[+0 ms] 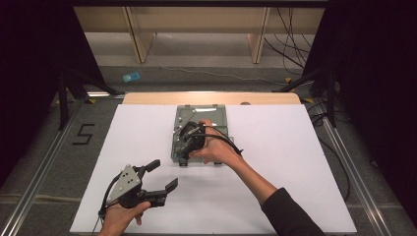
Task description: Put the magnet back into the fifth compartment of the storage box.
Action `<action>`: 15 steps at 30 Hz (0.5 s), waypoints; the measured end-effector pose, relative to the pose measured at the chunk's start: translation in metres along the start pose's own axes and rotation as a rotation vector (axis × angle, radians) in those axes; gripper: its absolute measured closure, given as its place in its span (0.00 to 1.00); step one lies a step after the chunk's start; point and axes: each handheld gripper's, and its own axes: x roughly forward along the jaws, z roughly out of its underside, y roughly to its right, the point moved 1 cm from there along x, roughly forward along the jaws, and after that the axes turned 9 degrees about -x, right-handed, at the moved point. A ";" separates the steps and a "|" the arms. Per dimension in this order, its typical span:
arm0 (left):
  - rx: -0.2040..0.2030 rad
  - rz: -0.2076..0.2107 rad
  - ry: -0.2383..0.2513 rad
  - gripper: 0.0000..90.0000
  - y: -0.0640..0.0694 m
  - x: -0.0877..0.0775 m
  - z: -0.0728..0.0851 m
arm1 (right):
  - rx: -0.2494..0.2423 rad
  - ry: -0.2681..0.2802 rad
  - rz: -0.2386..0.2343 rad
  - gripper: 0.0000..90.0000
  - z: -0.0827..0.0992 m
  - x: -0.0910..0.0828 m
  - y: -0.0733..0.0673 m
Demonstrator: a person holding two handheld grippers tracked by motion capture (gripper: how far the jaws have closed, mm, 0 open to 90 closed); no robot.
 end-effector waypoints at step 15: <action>0.003 -0.002 -0.002 0.18 0.001 0.000 -0.001 | 0.034 0.075 0.001 0.36 0.020 -0.018 -0.018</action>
